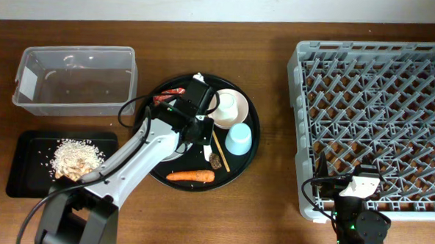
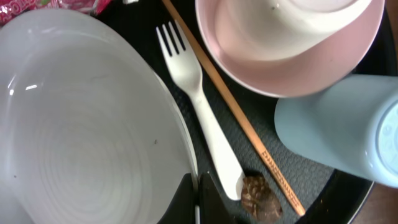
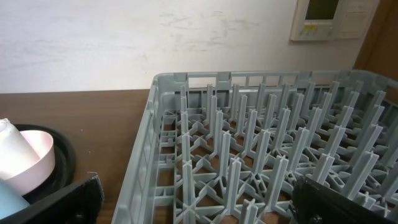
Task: Sort waste into correct bins and load items into the dishwasher rack
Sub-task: 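Carry the empty bowl back to the round tray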
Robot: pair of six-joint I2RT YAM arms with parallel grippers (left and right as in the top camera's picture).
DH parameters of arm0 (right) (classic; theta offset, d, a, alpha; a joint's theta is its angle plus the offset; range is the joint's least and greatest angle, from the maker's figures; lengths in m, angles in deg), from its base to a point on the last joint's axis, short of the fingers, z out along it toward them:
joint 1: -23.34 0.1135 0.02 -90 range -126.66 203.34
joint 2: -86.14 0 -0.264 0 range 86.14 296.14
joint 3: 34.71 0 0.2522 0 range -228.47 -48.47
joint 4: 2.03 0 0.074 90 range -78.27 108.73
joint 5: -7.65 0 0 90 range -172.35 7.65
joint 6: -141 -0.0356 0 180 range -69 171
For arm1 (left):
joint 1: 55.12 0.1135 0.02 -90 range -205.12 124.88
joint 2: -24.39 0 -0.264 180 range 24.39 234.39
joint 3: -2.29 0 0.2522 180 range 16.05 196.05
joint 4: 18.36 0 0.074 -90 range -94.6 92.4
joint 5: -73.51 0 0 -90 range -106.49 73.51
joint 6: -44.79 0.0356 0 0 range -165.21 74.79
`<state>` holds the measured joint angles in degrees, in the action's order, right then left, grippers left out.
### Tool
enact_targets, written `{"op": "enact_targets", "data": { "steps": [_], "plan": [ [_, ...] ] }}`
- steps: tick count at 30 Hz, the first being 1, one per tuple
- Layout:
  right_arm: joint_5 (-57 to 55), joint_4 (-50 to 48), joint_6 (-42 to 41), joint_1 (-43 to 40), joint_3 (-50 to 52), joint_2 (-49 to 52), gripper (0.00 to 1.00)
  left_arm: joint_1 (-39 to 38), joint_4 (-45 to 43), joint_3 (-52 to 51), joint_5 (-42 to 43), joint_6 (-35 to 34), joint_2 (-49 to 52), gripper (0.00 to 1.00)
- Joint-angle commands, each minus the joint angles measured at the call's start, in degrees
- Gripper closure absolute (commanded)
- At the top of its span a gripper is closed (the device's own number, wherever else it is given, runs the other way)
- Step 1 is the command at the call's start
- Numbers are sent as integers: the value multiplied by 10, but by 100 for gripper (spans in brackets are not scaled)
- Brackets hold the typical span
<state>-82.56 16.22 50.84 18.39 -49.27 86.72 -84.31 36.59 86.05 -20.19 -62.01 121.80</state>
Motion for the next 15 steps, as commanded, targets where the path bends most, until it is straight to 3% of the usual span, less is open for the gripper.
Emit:
{"op": "enact_targets", "data": {
  "steps": [1,3,5,15],
  "plan": [
    [-5,2,-1,-4,5,-4,1,-2,-8,8,-11,-5,10,99],
    [-5,2,-1,-4,5,-4,2,-2,-9,8,-11,-5,12,99],
    [-5,2,-1,-4,5,-4,1,-2,-9,8,-13,-5,12,87],
    [-5,2,-1,-4,5,-4,1,-2,-4,8,-19,-3,12,87]
  ]
}}
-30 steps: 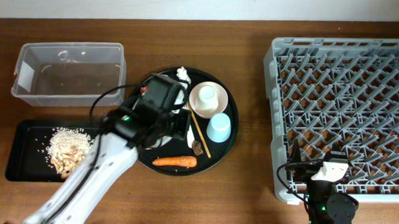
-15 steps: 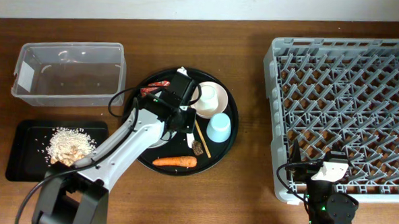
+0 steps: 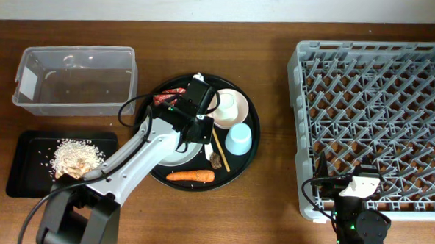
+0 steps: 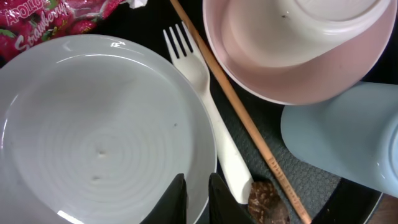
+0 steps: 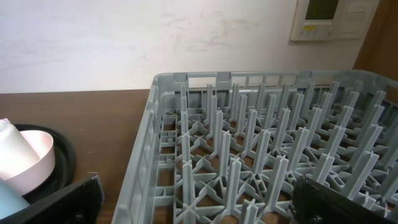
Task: Sort waste into correct bins and load items into the dishwasher rack
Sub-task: 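Carry the empty bowl back to the round tray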
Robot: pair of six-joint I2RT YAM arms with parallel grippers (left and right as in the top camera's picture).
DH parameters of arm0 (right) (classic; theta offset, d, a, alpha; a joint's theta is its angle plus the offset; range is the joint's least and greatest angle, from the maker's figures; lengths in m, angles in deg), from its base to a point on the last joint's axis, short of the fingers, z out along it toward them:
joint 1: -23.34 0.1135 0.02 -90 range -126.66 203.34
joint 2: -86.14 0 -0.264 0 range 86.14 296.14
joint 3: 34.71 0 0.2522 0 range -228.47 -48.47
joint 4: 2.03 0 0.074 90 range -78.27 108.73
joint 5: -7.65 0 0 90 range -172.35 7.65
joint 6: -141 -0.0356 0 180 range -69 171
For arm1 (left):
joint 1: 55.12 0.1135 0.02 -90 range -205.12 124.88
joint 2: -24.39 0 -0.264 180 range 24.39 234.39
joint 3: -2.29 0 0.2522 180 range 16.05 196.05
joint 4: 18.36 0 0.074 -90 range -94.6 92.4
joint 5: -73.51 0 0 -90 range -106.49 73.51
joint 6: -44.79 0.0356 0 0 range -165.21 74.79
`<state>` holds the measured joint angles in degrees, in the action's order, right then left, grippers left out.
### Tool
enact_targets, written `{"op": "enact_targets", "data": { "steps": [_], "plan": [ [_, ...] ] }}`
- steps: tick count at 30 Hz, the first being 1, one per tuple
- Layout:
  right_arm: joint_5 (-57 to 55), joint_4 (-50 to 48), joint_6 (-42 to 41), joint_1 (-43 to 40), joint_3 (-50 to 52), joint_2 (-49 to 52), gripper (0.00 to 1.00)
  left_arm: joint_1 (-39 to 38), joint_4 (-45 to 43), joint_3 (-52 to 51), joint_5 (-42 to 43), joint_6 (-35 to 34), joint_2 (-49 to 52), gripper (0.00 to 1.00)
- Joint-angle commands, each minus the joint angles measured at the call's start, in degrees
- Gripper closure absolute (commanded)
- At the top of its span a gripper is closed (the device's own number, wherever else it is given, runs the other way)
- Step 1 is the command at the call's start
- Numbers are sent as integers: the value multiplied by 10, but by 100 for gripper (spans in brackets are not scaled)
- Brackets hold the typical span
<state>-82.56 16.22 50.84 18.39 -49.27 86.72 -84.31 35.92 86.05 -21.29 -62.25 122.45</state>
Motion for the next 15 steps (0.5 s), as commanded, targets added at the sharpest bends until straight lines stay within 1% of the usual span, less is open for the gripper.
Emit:
{"op": "enact_targets", "data": {
  "steps": [1,7,9,10,11,12,15],
  "plan": [
    [-5,2,-1,-4,5,-4,1,-2,4,8,-8,-1,5,87],
    [-5,2,-1,-4,5,-4,1,-2,80,42,-4,-1,-27,86],
    [-5,2,-1,-4,5,-4,1,-2,103,52,-6,-1,-42,79],
    [-5,2,-1,-4,5,-4,1,-2,110,52,-5,-1,-48,64],
    [-5,2,-1,-4,5,-4,1,-2,117,52,-3,-1,-49,61],
    [-5,2,-1,-4,5,-4,1,-2,124,52,6,-1,-49,61],
    [-5,2,-1,-4,5,-4,1,-8,154,50,101,3,-49,62]
  ]
}}
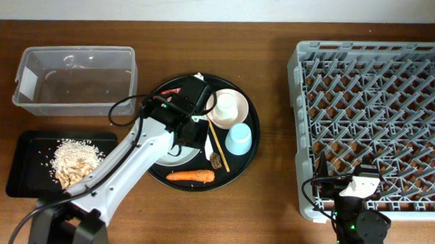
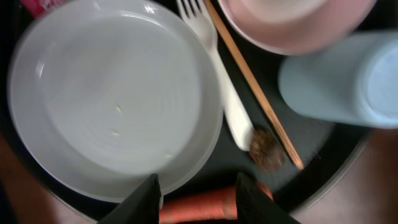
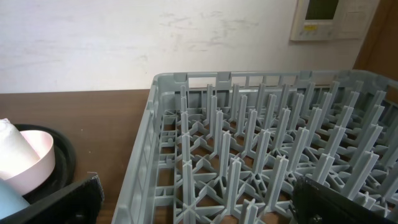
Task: Sort waste into correct bins and load items into the dishwasher rack
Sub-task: 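Carry the empty bowl back to the round tray, then set the bowl down on the round tray and release it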
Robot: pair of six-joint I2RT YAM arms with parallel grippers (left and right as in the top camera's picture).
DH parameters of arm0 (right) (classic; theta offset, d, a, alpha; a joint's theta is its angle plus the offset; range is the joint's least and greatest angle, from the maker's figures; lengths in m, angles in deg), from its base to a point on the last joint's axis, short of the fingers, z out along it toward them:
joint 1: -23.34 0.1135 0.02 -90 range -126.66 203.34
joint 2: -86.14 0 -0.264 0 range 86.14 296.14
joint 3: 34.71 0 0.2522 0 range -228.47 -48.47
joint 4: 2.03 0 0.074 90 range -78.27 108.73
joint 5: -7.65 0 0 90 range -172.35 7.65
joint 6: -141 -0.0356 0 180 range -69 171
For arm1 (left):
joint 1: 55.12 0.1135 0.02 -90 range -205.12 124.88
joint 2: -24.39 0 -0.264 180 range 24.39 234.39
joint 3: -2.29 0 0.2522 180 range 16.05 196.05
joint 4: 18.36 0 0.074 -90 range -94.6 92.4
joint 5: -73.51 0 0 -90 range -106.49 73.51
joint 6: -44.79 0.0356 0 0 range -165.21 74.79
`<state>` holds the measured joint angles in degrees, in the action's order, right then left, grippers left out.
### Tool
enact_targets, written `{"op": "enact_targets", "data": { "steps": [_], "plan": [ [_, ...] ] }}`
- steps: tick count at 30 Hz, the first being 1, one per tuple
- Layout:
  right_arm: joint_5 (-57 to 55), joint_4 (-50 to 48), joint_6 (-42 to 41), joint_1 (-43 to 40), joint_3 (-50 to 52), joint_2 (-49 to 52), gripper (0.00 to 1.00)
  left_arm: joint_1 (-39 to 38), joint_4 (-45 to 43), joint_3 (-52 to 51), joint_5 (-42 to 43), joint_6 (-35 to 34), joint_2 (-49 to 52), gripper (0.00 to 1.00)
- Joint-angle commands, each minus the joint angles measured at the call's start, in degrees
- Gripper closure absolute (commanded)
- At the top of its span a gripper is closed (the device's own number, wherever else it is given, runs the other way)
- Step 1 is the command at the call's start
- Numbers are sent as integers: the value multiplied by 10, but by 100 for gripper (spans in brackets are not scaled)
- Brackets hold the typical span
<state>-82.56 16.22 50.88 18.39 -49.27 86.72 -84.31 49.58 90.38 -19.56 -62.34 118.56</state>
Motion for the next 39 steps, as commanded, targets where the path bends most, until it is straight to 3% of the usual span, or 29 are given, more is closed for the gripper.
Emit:
{"op": "enact_targets", "data": {
  "steps": [1,7,9,17,18,20,32,39],
  "plan": [
    [-5,2,-1,-4,5,-4,2,-15,24,7,98,12,-10,63],
    [-5,2,-1,-4,5,-4,1,-85,37,4,86,7,-7,61],
    [-5,2,-1,-4,5,-4,1,-101,38,4,45,-21,-1,61],
    [-5,2,-1,-4,5,-4,1,-112,85,-1,-27,-28,25,60],
    [-5,2,-1,-4,5,-4,1,-111,85,-10,-43,-28,26,51],
    [-5,2,-1,-4,5,-4,1,-111,83,-21,-45,-28,26,45],
    [-5,2,-1,-4,5,-4,1,-112,-17,-119,-86,-25,26,51],
    [-5,2,-1,-4,5,-4,2,-112,-32,-126,-83,42,26,52]
  ]
}}
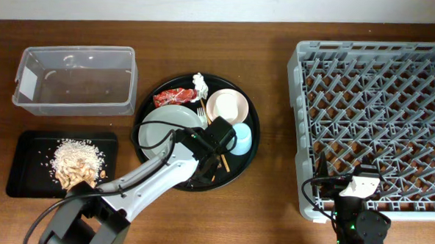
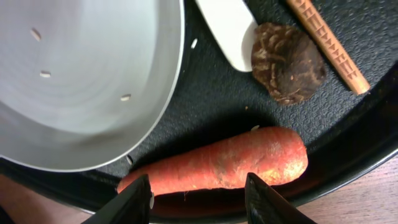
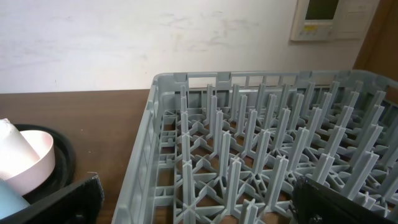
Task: Sort waste into correct bins and load items into the dishwasher rack
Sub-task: 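Set the bowl down on the round tray and release it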
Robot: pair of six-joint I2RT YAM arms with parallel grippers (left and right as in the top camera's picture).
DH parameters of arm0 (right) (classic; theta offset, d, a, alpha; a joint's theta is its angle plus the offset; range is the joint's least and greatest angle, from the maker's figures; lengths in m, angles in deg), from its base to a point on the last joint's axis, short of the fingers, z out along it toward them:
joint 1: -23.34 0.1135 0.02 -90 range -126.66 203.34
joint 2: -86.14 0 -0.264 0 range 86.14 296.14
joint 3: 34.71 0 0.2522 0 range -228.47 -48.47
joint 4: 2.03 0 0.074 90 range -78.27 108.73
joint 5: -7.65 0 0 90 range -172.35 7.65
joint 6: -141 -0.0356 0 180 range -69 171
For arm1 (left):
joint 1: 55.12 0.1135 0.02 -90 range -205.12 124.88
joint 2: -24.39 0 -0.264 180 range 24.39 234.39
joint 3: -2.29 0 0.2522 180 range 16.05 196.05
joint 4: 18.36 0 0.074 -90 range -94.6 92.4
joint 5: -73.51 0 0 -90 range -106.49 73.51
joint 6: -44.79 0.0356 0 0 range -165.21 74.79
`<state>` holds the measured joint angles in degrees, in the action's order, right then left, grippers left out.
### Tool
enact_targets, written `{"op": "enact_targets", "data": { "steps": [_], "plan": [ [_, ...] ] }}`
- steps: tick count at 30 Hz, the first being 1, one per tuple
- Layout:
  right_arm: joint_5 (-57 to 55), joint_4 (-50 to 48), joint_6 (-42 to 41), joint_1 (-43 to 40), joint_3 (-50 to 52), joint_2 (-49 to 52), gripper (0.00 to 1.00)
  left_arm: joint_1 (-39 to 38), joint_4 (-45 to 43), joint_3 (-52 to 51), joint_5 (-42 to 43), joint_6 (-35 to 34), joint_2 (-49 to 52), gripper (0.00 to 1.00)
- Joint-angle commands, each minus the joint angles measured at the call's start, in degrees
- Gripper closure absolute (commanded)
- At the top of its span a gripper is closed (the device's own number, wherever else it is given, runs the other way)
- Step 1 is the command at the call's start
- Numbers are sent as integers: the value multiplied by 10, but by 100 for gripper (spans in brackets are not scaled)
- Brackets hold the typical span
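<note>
An orange carrot [image 2: 217, 165] lies at the near rim of the round black tray [image 2: 373, 143]. My left gripper [image 2: 199, 208] hangs open low over it, one finger [image 2: 134, 199] by its left end, the other toward its right, nothing gripped. Beside the carrot are a white plate [image 2: 81, 74], a white fork's handle [image 2: 227, 25], a brown lump [image 2: 289, 62] and a chopstick [image 2: 326, 43]. In the overhead view the left arm hides the carrot. My right gripper [image 3: 199, 205] rests open at the near left corner of the grey dishwasher rack [image 1: 379, 122].
On the tray also sit a red wrapper [image 1: 173, 96], a crumpled white scrap [image 1: 199, 82], a pink bowl [image 1: 225, 106] and a blue cup [image 1: 240, 138]. A clear plastic bin [image 1: 76, 79] stands at the far left, a black tray with food scraps [image 1: 28, 172] in front of it.
My left gripper has moved from above the white plate to the near side of the tray and sits much lower, its open fingers now flanking the carrot. The right arm is unchanged.
First my left gripper was shut close over the plate's edge beside the fork. Then it stood slightly apart and higher. Then it was wide open above the plate with the carrot at the frame's edge. Now it is low over the carrot.
</note>
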<state>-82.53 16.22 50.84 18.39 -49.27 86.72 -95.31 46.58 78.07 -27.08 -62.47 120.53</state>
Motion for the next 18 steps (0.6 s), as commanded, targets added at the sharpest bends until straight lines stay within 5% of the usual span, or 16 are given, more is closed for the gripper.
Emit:
{"op": "enact_targets", "data": {
  "steps": [1,18],
  "plan": [
    [-5,2,-1,-4,5,-4,1,-2,-2,-3,-2,57,7,51],
    [-5,2,-1,-4,5,-4,1,-2,-23,-36,56,135,7,51]
  ]
}}
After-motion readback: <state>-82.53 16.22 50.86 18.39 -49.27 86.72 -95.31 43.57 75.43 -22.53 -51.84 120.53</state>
